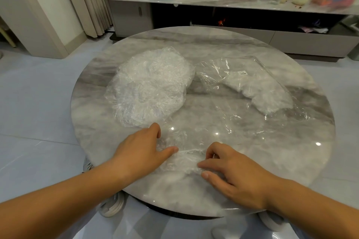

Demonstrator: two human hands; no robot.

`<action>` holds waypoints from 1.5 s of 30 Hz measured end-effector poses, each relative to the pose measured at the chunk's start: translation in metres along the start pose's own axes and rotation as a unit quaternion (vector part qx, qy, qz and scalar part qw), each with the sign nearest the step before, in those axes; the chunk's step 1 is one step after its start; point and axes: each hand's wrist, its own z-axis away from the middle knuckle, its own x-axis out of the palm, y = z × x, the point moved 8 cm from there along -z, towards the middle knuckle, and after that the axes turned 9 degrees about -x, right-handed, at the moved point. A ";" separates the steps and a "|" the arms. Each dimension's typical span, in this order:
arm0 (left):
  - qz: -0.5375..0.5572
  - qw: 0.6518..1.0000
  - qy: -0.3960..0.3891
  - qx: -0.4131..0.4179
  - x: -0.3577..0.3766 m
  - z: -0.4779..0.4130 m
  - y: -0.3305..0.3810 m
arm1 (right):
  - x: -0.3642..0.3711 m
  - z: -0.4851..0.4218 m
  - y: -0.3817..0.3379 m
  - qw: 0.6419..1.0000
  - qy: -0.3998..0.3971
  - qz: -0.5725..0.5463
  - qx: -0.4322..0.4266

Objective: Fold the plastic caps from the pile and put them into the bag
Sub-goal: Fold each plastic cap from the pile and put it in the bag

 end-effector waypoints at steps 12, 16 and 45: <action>0.100 0.994 -0.045 0.029 0.005 -0.008 0.012 | -0.010 -0.001 0.001 0.998 0.044 0.031 -0.016; 0.111 0.993 -0.046 0.009 0.013 -0.015 0.007 | -0.041 -0.011 0.003 0.985 0.172 -0.031 0.010; 0.060 0.983 -0.160 0.065 0.009 -0.003 0.014 | 0.009 -0.007 -0.029 0.992 0.037 0.060 -0.106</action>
